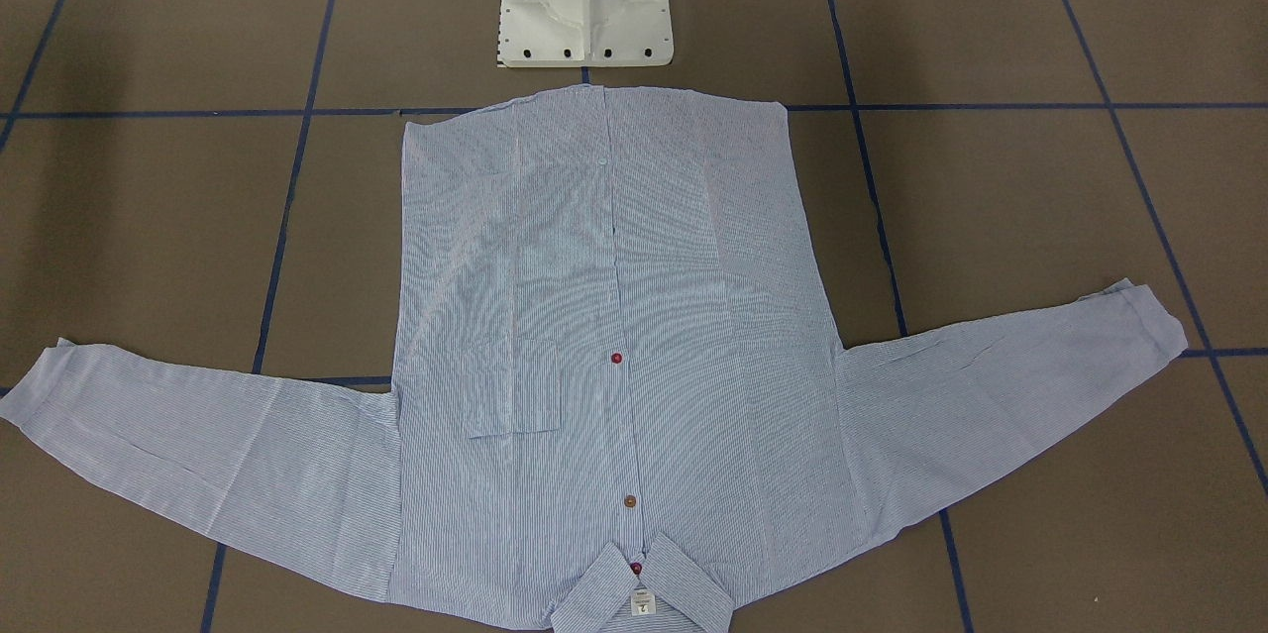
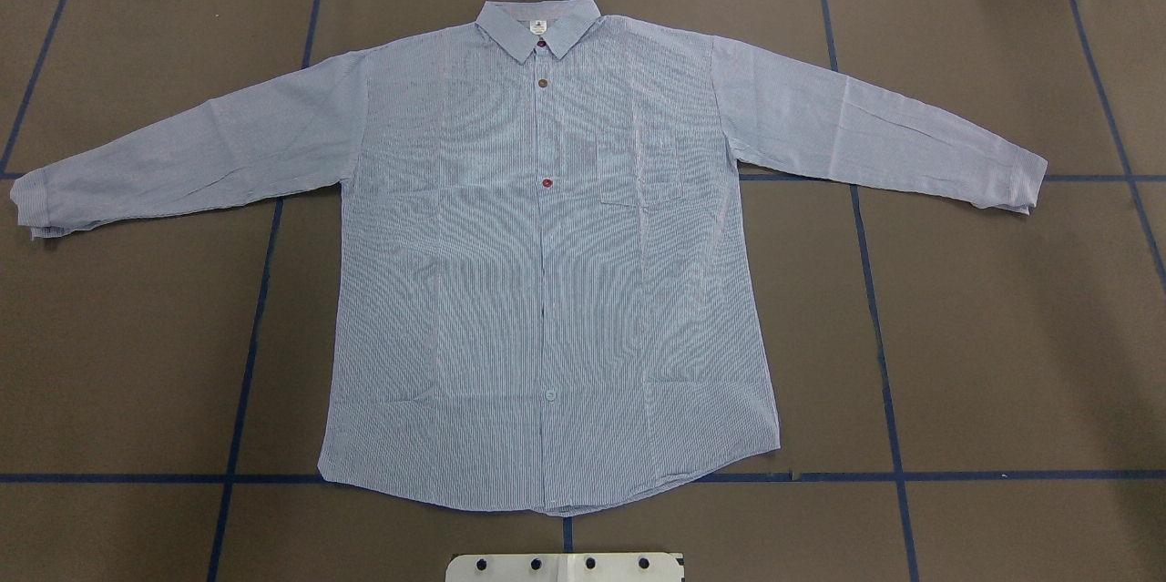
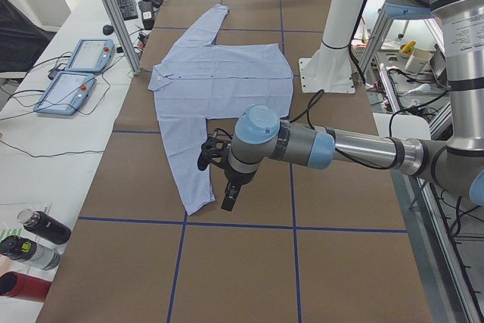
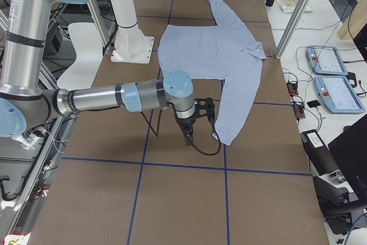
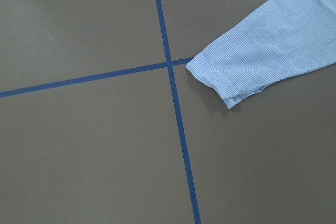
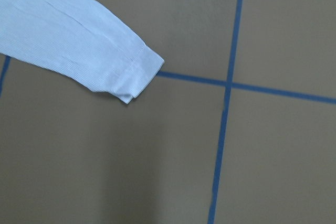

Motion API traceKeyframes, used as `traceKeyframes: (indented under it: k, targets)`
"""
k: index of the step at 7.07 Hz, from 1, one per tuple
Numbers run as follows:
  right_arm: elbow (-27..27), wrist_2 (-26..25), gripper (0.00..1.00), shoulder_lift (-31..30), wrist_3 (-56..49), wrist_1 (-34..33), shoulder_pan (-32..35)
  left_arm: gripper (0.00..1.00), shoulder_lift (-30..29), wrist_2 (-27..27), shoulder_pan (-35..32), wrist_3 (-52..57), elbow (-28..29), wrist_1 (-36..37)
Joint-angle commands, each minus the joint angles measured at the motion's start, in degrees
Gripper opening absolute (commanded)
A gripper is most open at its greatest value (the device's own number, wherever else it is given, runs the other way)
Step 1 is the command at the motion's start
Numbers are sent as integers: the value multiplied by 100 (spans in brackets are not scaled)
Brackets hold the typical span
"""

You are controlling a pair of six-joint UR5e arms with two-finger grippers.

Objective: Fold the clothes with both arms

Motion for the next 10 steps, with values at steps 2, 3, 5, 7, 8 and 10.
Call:
traceKeyframes:
  k: [2,3,5,7,8,10]
  targets:
    - [-103,-31,100,614,-24,16,-291,100,-416,-29,-14,-29,635,-1747]
    - [-356,-40,100,867,-7,61,-693,100,-1037,-29,21,-65,1283,-1630]
    - [-1364,13,100,1394,561,409,-864,100,-1219,-29,22,-39,1623,-1699]
    - [-2497,-39,100,1545,2276,2431,-1362,100,-1193,-38,22,-39,1597,-1708]
    - [-3130,-170,99,1720,3183,3417,-1670,100,-1193,-81,22,-30,1588,-1708]
    - [-3758,-643,97,1819,4189,4460,-2128,100,-1167,-135,22,-4,1571,-1708]
